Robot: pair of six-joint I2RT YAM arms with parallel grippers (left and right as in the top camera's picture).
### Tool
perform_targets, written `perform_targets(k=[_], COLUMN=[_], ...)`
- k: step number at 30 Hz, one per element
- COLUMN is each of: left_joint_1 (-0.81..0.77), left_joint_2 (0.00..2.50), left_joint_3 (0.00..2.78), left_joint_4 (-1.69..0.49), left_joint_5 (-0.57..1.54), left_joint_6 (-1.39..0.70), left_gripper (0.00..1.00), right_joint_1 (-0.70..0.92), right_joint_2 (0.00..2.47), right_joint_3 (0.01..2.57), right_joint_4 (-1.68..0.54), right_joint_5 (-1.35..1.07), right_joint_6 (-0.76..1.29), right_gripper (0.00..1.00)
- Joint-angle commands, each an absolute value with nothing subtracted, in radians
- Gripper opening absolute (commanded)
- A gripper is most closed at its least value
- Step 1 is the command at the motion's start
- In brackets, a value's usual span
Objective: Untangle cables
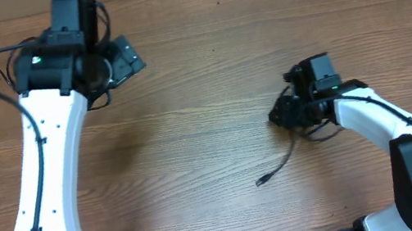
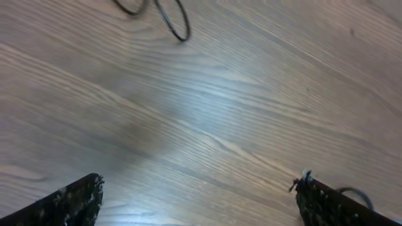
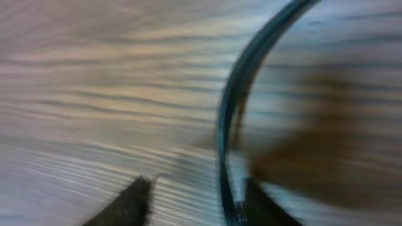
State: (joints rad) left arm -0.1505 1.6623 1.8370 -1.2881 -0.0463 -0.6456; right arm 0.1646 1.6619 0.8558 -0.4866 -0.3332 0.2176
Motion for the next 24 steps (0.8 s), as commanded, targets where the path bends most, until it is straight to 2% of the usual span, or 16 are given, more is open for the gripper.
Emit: perform_targets(k=[1, 3, 7, 12, 13, 14, 16, 17, 18, 19, 24], left_joint_1=[-0.070, -0.028, 0.064, 0.080, 0.080, 0.080, 0.079, 0.078, 0.078, 0.078, 0.077], left_joint_2=[1.567, 1.536, 1.482, 1.476, 1.477, 1.477, 1.477, 1.477, 1.477, 1.477, 1.479], left_joint_3=[1.844, 1.844, 1.844, 1.843, 1.843, 1.843, 1.843, 1.843, 1.842, 1.841, 1.800], left_joint_4=[-1.305, -1.315, -1.336, -1.384, -1.390, -1.392, -1.391, -1.391, -1.394, -1.401, -1.445], left_joint_5=[-0.082, -0.081, -0.077, -0.076, -0.074, -0.063, -0.022, 0.001, 0.022, 0.036, 0.106], left_joint_6=[-0.612, -0.612, -0.613, -0.613, -0.613, -0.613, -0.612, -0.612, -0.611, -0.611, -0.632], left_gripper=[0.98, 0.98, 1.00, 1.00, 1.00, 1.00, 1.00, 1.00, 1.00, 1.00, 1.00], right_joint_1=[0.265, 0.328, 0.536, 0.643, 0.642, 0.638, 0.622, 0.611, 0.598, 0.581, 0.476], right_joint_2=[1.668, 1.668, 1.669, 1.671, 1.671, 1.671, 1.670, 1.670, 1.670, 1.670, 1.641], right_joint_3=[0.891, 0.925, 1.002, 1.010, 1.010, 1.010, 1.011, 1.012, 1.015, 1.019, 1.056], right_joint_4=[-0.391, -0.337, -0.201, -0.207, -0.205, -0.201, -0.201, -0.205, -0.214, -0.230, -0.383], right_joint_5=[-0.517, -0.529, -0.479, -0.183, -0.174, -0.176, -0.176, -0.174, -0.172, -0.173, -0.173], right_joint_6=[0.297, 0.347, 0.371, 0.419, 0.425, 0.423, 0.418, 0.414, 0.415, 0.416, 0.419], right_gripper=[0.13, 0.05, 0.09, 0.10, 0.14, 0.26, 0.58, 0.70, 0.91, 1.00, 1.00])
